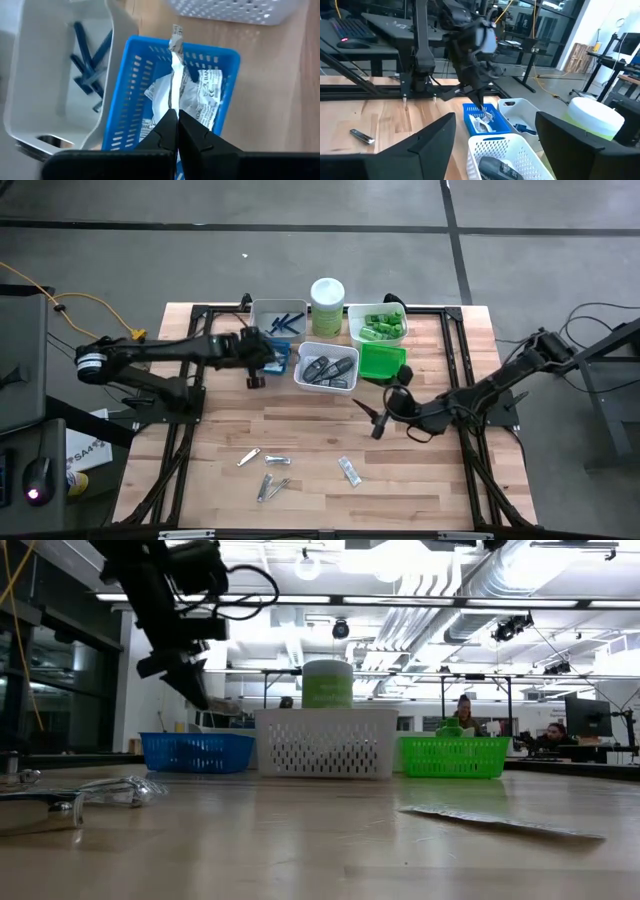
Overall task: Pick & Place Travel size toiletries
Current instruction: Put the white bandage into the blue bin
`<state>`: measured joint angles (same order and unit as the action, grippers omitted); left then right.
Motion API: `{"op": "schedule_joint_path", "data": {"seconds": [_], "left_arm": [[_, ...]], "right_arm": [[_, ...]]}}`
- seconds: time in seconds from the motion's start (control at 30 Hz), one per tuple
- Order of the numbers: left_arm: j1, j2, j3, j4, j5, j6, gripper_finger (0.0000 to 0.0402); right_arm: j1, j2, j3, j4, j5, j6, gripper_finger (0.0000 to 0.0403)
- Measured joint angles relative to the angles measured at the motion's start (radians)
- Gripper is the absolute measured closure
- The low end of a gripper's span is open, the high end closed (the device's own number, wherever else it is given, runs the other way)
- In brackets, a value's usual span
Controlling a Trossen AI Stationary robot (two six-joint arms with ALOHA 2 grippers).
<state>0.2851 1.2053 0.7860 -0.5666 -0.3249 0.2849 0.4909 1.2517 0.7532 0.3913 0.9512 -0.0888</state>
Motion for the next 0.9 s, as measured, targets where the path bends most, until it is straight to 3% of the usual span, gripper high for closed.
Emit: {"op": "schedule_joint_path", "data": {"seconds": [0.17,0.53,0.7,0.9], "left_arm": [[0.101,0.013,0.000,0.005,0.124,0.003,0.0401],[0.127,0.024,-0.022,0.000,0.180,-0.001,0.0394],[0.127,0.024,-0.022,0.003,0.178,-0.001,0.0363],[0.127,0.024,-0.023,0.003,0.171,-0.002,0.0294]], "right_arm": [[0.024,-0.001,0.000,-0.018,0.035,0.003,0.0137],[0.060,-0.001,0.000,-0.095,0.041,0.153,0.0137],[0.068,-0.001,0.000,-0.116,0.036,0.196,0.0137],[0.071,-0.001,0.000,-0.120,-0.012,0.233,0.0137]]}}
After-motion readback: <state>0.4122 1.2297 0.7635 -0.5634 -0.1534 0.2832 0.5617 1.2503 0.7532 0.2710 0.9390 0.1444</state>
